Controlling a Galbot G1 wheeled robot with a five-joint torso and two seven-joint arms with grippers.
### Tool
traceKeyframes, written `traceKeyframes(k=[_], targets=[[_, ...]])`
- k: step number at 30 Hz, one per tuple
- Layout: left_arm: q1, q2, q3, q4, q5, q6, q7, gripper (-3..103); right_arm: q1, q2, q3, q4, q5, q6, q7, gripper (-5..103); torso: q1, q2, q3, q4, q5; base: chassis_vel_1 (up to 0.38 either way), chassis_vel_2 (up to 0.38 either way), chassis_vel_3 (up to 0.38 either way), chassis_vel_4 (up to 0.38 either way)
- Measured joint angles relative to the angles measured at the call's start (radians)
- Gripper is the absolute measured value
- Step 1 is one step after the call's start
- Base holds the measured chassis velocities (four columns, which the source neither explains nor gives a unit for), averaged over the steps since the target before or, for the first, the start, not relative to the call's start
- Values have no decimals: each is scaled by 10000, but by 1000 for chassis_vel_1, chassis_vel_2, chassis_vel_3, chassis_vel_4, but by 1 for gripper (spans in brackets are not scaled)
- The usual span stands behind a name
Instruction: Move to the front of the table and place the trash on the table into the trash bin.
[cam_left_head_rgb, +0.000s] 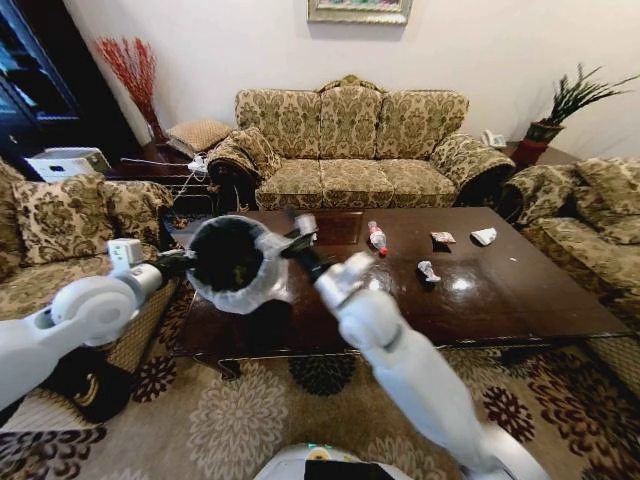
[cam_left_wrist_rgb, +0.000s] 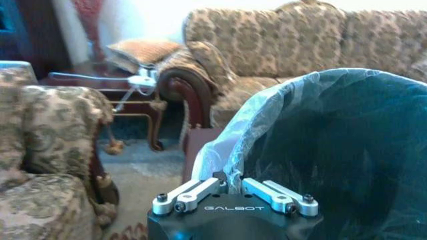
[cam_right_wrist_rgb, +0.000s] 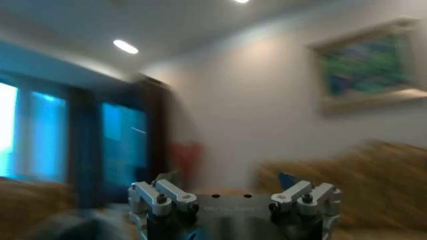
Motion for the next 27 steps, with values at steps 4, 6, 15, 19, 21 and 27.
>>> traceKeyframes(k=[4,6,15,19,21,27], targets=[[-150,-494,-110,36,202,-63,69,0,-476,-34,726,-1435,207,288,-24,100,2,0,1,-1,1,0,0,0,0],[-174,-736,-139,-134,257,-72,70,0,-601,55,811,-2105,479,308,-24,100,1,0,1,0,2,0,0,0,0],[-14,-1261,-253,-883,437,-72,28,0,-113,969,565,-4566,504,593,-46,100,-2,0,0,2,-1,-13,17,24,-18],[16,-1388,-249,-1053,493,-73,28,0,229,1416,382,-5204,502,641,-13,100,-3,1,-1,2,-1,-105,117,127,-107],[34,-1455,-197,-1119,556,-76,36,0,460,1737,242,-5734,447,953,-22,100,-3,1,-1,2,-2,-186,169,190,-194],[63,-1535,-124,-1160,620,-107,87,0,981,2399,39,-6885,423,752,191,100,10,-2,5,-4,-2,-215,203,197,-192]])
